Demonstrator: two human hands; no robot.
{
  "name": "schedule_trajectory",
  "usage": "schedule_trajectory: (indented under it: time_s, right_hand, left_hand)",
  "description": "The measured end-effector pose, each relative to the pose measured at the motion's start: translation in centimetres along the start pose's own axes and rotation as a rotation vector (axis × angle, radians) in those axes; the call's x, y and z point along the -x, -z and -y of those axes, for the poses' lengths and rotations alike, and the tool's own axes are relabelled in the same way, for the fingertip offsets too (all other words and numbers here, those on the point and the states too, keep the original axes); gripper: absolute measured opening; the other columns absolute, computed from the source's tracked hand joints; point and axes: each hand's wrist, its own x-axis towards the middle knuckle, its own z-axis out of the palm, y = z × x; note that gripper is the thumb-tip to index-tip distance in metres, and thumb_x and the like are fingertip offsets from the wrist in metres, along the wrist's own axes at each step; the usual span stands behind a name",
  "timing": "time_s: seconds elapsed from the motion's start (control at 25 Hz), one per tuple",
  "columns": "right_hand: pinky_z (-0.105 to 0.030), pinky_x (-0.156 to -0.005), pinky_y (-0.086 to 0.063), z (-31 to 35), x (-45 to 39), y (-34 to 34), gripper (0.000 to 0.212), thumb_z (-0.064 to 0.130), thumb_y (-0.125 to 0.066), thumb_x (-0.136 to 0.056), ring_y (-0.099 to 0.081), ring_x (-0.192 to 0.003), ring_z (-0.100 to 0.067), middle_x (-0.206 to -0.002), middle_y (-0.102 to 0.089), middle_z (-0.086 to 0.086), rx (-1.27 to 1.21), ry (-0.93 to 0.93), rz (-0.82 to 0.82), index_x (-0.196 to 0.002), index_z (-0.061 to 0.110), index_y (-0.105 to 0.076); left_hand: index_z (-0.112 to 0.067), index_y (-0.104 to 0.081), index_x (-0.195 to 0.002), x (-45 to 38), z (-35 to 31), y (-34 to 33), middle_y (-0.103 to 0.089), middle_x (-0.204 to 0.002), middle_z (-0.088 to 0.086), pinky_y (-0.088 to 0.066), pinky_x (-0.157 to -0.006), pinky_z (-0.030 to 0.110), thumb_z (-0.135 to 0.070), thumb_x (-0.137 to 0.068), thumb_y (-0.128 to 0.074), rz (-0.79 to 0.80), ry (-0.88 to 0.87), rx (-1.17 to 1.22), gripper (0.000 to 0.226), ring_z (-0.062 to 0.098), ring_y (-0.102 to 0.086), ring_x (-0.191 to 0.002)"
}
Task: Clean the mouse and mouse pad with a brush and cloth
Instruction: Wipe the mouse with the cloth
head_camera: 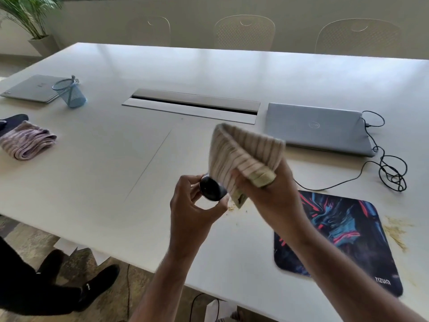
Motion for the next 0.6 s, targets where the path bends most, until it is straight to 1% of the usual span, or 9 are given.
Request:
schedule_trajectory:
  time_s: [0.04, 0.08, 0.12, 0.2, 0.28, 0.4, 0.48, 0.52, 0.6]
  right_hand:
    - [-0.045, -0.078, -0.064, -0.3, 0.6, -0.5, 0.043, -0.007, -0.076, -0.09, -0.075, -0.094, -0.021, -0.107, -0.078, 0.003, 0.033, -0.002, 0.052, -0.126, 0.011, -0.062]
    - [-0.052, -0.073, -0.063, -0.5, 1.0, -0.9, 0.043, 0.001, -0.079, -0.089, -0.074, -0.088, -0.026, -0.1, -0.076, 0.001, 0.103, -0.002, 0.088, -0.125, 0.014, -0.059]
    - [-0.053, -0.068, -0.061, -0.7, 1.2, -1.0, 0.042, 0.007, -0.08, -0.088, -0.073, -0.083, -0.026, -0.097, -0.073, 0.002, 0.205, 0.008, 0.103, -0.123, 0.018, -0.058]
    - [-0.051, -0.073, -0.06, -1.2, 0.7, -0.9, 0.039, 0.014, -0.08, -0.091, -0.074, -0.088, -0.02, -0.102, -0.07, 0.007, 0.295, 0.022, 0.09, -0.125, 0.021, -0.06]
    - [-0.051, -0.082, -0.06, -1.5, -0.5, -0.9, 0.04, 0.018, -0.077, -0.094, -0.074, -0.098, -0.02, -0.109, -0.069, 0.009, 0.276, 0.012, 0.055, -0.131, 0.018, -0.061]
    - [-0.043, -0.081, -0.06, -3.0, -2.5, 0.1, 0.04, 0.017, -0.076, -0.093, -0.072, -0.096, -0.017, -0.108, -0.071, 0.01, 0.375, 0.008, 0.015, -0.129, 0.017, -0.059]
    - [-0.039, -0.076, -0.058, -4.4, -3.3, 1.2, 0.04, 0.012, -0.074, -0.09, -0.07, -0.091, -0.017, -0.104, -0.073, 0.007, 0.506, -0.029, 0.007, -0.126, 0.013, -0.056]
    - [-0.04, -0.076, -0.057, -4.8, -3.5, 1.7, 0.04, 0.009, -0.073, -0.089, -0.07, -0.089, -0.016, -0.103, -0.074, 0.005, 0.536, -0.046, -0.008, -0.124, 0.011, -0.054]
    - [-0.042, -0.082, -0.058, -4.9, -3.7, 2.3, 0.041, 0.007, -0.071, -0.088, -0.069, -0.093, -0.006, -0.107, -0.073, 0.009, 0.484, -0.066, -0.083, -0.125, 0.012, -0.056]
  left_hand:
    - [-0.013, -0.056, -0.102, 0.0, -0.2, -0.2, -0.071, -0.094, 0.006, -0.06, -0.086, 0.035, -0.007, -0.064, -0.096, 0.013, 0.003, 0.017, 0.055, 0.023, -0.074, -0.09]
    - [-0.009, -0.055, -0.102, 0.0, -0.3, -0.3, -0.07, -0.092, 0.008, -0.06, -0.082, 0.033, -0.004, -0.062, -0.096, 0.022, 0.001, 0.031, 0.057, 0.023, -0.073, -0.086]
    - [-0.007, -0.055, -0.103, 0.0, -0.3, -0.4, -0.069, -0.092, 0.01, -0.06, -0.08, 0.032, -0.002, -0.062, -0.096, 0.028, -0.005, 0.041, 0.059, 0.023, -0.072, -0.084]
    - [-0.01, -0.055, -0.103, 0.2, 0.0, -0.4, -0.066, -0.093, 0.014, -0.06, -0.082, 0.037, 0.0, -0.063, -0.095, 0.041, -0.027, 0.06, 0.058, 0.028, -0.07, -0.084]
    - [-0.013, -0.056, -0.105, 0.5, 0.6, -0.3, -0.065, -0.1, 0.016, -0.059, -0.089, 0.039, 0.001, -0.065, -0.094, 0.031, -0.077, 0.072, 0.057, 0.033, -0.071, -0.094]
    - [-0.013, -0.058, -0.11, 1.2, 1.1, -0.1, -0.061, -0.108, 0.017, -0.059, -0.089, 0.039, 0.005, -0.064, -0.092, 0.019, -0.133, 0.09, 0.061, 0.038, -0.068, -0.104]
    - [-0.012, -0.057, -0.111, 1.7, 0.7, 0.2, -0.058, -0.11, 0.014, -0.058, -0.084, 0.033, 0.003, -0.064, -0.091, 0.013, -0.145, 0.115, 0.06, 0.036, -0.065, -0.104]
    - [-0.014, -0.057, -0.111, 1.7, 0.4, 0.4, -0.057, -0.111, 0.013, -0.057, -0.082, 0.029, 0.001, -0.064, -0.09, 0.008, -0.143, 0.13, 0.059, 0.034, -0.065, -0.103]
    - [-0.021, -0.057, -0.111, 1.4, 0.3, 0.7, -0.058, -0.11, 0.012, -0.055, -0.081, 0.026, -0.001, -0.066, -0.09, -0.012, -0.13, 0.149, 0.059, 0.033, -0.065, -0.101]
